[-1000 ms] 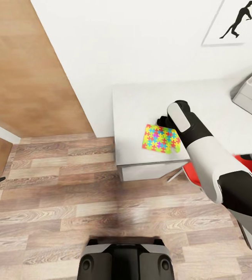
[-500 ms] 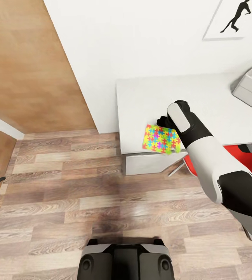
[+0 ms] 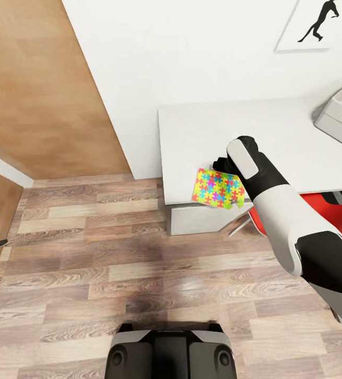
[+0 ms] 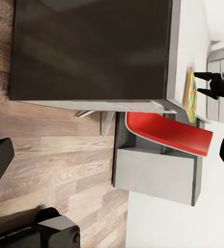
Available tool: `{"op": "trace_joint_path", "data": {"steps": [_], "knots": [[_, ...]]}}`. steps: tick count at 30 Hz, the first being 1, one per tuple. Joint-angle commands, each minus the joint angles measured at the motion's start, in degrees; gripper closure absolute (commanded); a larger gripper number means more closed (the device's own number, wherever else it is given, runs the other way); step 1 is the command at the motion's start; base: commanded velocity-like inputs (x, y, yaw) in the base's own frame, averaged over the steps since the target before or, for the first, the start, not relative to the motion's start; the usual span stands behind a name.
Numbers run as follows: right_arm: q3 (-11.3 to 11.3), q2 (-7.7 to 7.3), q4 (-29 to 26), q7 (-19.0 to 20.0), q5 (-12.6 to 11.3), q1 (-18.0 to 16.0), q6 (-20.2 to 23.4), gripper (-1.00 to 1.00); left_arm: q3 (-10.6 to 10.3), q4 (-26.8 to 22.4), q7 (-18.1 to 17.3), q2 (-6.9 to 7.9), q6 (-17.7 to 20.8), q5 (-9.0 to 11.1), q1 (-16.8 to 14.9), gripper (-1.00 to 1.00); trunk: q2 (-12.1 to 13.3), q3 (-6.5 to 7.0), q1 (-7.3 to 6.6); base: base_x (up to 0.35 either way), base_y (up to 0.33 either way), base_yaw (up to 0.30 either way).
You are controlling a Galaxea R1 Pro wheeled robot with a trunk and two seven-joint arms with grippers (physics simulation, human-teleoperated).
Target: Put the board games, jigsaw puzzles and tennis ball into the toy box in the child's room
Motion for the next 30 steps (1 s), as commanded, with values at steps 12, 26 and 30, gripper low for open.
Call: {"op": "trace_joint_path", "data": {"steps": [12,26,30], "knots": [[0.2,-0.03,0.0,-0.6,-0.6,-0.1,0.1,-1.00,-0.1,0.0,-0.2,0.03,0.6,0.0,0.0,-1.00,-0.1,-0.07,0.03,-0.008,0.000,0.000],[0.2,-0.03,0.0,-0.5,-0.6,-0.1,0.0,-1.00,-0.1,0.0,-0.2,0.03,0.6,0.0,0.0,-1.00,-0.1,-0.07,0.03,-0.053,0.000,0.000],[0.2,-0.03,0.0,-0.5,-0.6,-0.1,-0.3,-1.00,-0.1,0.0,-0.2,0.03,0.6,0.0,0.0,-1.00,-0.1,-0.07,0.03,0.000,0.000,0.000]]}}
